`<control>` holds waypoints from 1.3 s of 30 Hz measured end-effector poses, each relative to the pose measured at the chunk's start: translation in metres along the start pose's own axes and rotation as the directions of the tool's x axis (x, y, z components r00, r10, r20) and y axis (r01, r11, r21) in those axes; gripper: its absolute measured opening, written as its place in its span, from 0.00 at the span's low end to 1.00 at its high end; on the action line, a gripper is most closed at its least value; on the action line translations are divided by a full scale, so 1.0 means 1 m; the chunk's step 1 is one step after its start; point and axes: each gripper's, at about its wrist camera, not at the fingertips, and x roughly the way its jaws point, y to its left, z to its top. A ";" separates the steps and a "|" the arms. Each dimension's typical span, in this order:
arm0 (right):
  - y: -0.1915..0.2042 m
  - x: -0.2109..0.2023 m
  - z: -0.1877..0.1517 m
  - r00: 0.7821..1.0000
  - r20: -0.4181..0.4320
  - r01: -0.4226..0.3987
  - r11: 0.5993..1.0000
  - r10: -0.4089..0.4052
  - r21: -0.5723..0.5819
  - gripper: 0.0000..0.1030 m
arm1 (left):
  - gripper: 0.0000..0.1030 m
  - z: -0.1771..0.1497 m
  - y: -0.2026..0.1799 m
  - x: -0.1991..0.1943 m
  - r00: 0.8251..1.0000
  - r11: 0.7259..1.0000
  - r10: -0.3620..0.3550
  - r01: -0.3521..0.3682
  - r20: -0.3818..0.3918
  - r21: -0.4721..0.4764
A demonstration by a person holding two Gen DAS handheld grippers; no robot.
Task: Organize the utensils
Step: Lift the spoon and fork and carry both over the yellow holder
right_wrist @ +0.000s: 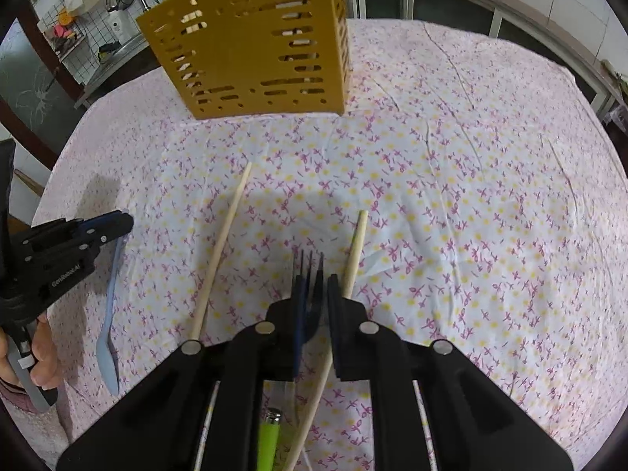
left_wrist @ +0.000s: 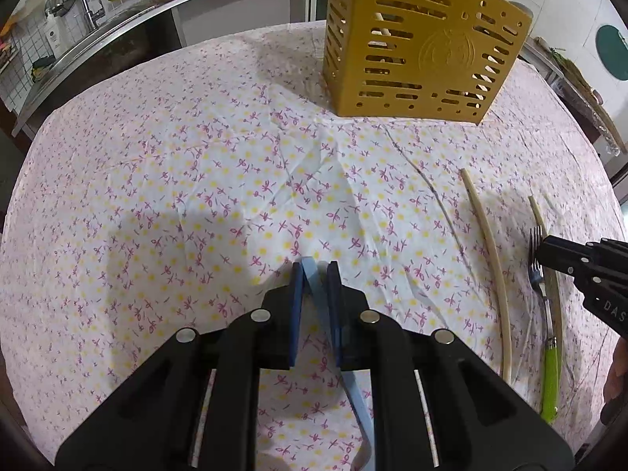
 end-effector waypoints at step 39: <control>0.008 -0.053 0.001 0.968 0.243 0.076 0.996 -0.061 -0.052 0.02 | 0.06 -0.004 0.002 -0.029 0.995 1.000 -0.027 0.027 0.093 -0.004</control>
